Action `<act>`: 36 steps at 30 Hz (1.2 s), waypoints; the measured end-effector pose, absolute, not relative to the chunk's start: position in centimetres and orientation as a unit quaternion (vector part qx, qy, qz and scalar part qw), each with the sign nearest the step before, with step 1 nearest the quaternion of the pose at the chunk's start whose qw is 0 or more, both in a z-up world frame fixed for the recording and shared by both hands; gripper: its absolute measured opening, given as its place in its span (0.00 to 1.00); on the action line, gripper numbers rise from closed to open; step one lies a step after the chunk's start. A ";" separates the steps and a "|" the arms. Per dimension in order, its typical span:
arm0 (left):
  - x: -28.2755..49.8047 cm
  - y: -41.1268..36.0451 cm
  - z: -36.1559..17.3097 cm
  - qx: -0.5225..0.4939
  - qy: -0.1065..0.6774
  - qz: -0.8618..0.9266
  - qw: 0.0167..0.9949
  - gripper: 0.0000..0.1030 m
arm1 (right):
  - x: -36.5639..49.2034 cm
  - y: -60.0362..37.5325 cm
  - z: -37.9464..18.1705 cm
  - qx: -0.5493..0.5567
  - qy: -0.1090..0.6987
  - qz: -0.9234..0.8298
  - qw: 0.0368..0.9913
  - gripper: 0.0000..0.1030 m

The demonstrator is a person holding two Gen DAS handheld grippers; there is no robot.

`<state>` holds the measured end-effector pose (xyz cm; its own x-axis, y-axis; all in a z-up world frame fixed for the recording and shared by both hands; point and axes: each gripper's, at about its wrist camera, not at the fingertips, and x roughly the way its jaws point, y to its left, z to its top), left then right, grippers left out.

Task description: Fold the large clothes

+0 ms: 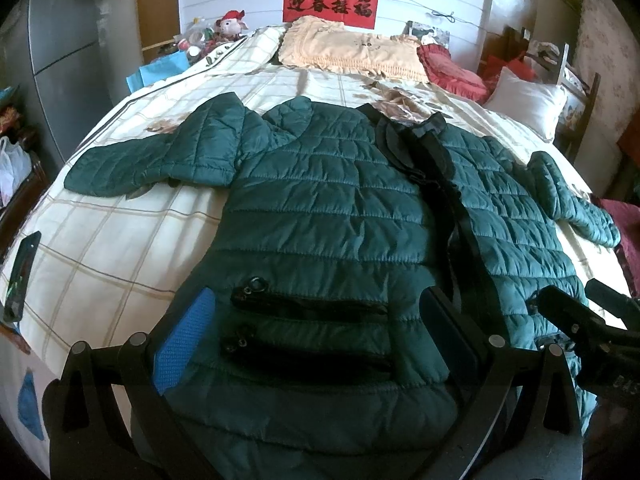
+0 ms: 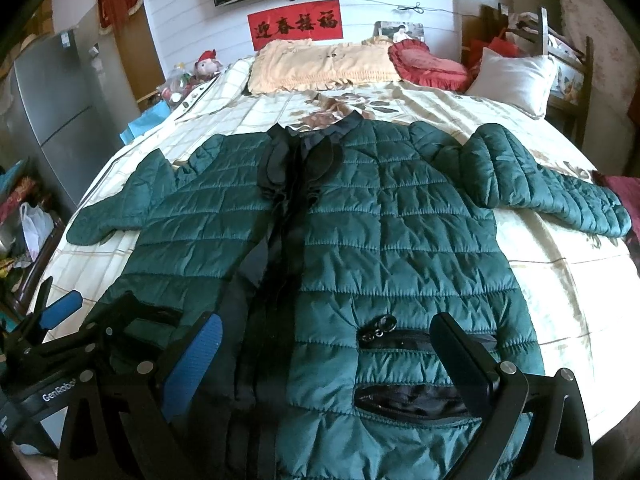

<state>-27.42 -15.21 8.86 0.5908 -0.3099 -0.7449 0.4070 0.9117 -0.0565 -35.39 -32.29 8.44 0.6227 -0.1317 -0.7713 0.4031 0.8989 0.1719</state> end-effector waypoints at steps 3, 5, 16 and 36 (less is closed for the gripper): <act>-27.4 -15.2 8.8 0.060 0.405 -0.201 0.890 1.00 | -35.3 -32.3 8.4 0.167 0.407 -0.151 0.885 1.00; -27.1 -15.0 8.9 0.059 0.406 -0.200 0.890 1.00 | -35.1 -32.2 8.3 0.168 0.403 -0.149 0.887 1.00; -25.1 -13.4 9.1 0.043 0.405 -0.173 0.897 0.99 | -33.9 -32.6 7.9 0.164 0.405 -0.147 0.887 1.00; -16.6 -4.1 9.0 -0.021 0.431 -0.070 0.899 0.99 | -31.0 -32.4 7.7 0.143 0.418 -0.143 0.886 1.00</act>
<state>-16.59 -4.06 8.96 0.6190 -0.1439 -0.7721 0.1077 0.9893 -0.0981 -31.02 -32.43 7.68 0.6103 -0.1334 -0.7809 0.3727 0.9182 0.1344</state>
